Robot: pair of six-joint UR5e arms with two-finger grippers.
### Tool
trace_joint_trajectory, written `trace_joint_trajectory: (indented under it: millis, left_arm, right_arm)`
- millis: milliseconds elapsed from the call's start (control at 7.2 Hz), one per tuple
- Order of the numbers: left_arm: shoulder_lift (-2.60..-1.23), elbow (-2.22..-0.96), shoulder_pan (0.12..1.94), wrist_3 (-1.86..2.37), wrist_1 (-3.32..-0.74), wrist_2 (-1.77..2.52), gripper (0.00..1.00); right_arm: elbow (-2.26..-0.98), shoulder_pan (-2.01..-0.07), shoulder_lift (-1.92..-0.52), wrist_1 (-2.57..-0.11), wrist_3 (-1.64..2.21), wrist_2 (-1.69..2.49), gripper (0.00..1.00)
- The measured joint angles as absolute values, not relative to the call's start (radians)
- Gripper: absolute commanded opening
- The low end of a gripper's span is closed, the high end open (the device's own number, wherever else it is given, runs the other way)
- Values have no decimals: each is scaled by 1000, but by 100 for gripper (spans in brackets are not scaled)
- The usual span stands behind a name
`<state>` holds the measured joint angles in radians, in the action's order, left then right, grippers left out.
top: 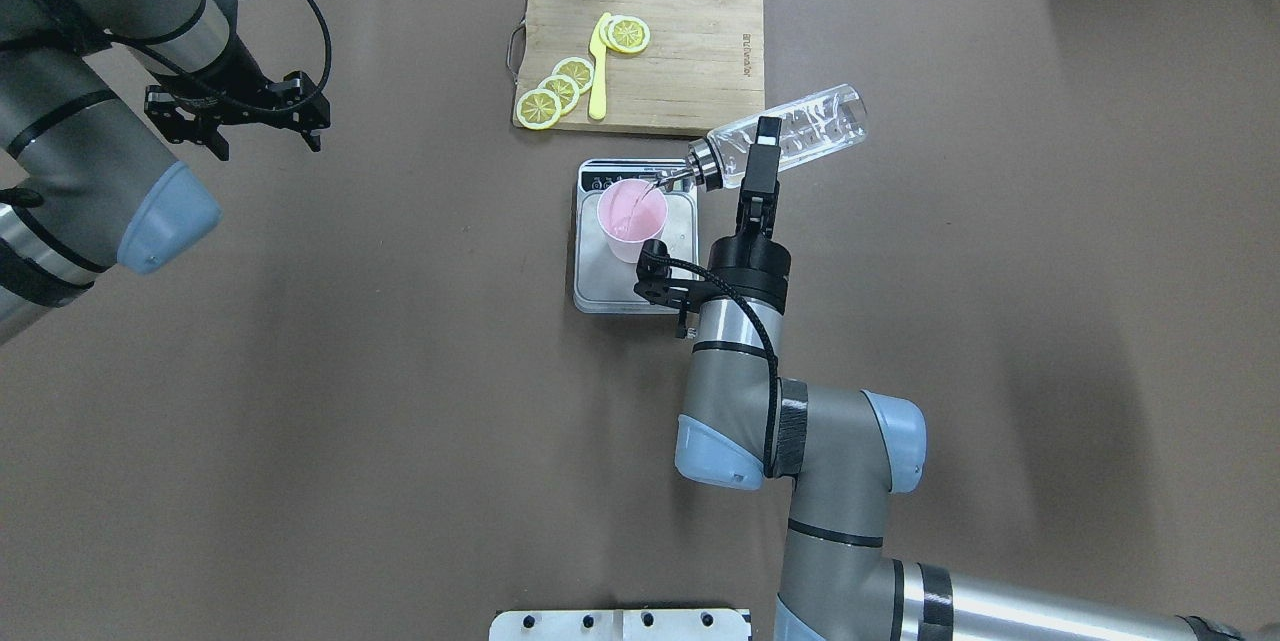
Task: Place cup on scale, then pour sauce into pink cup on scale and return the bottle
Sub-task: 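Tilt the bottle spout down into the pink cup with the right gripper, then turn the bottle upright and carry it back beside the scale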
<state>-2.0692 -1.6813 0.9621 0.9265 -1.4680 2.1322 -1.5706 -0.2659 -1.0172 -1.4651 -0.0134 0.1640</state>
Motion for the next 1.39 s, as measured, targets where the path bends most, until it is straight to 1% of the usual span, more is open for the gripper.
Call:
trace_joint_trajectory:
  millis: [139,556,833,1111,1389]
  left_arm:
    - [-2069,-1682,964,927,-1468,2133,98]
    - [-2070,-1687,970,927,-1466,2133,98]
    - [-2071,-1692,972,928,-1465,2134,98]
    - [-2075,-1703,972,932,-1463,2132,98]
    - [-2079,-1724,973,941,-1459,2131,98]
  right_arm:
    - [-1571,-264,-1017,-1446,-6,167,0]
    - [-1572,-270,-1029,-1290,29,267,0]
    - [-1590,-295,-1034,-1258,161,400,0]
    - [-1694,-356,-1089,-1254,346,593,0]
    - [-1852,-423,-1204,-1254,571,807,0]
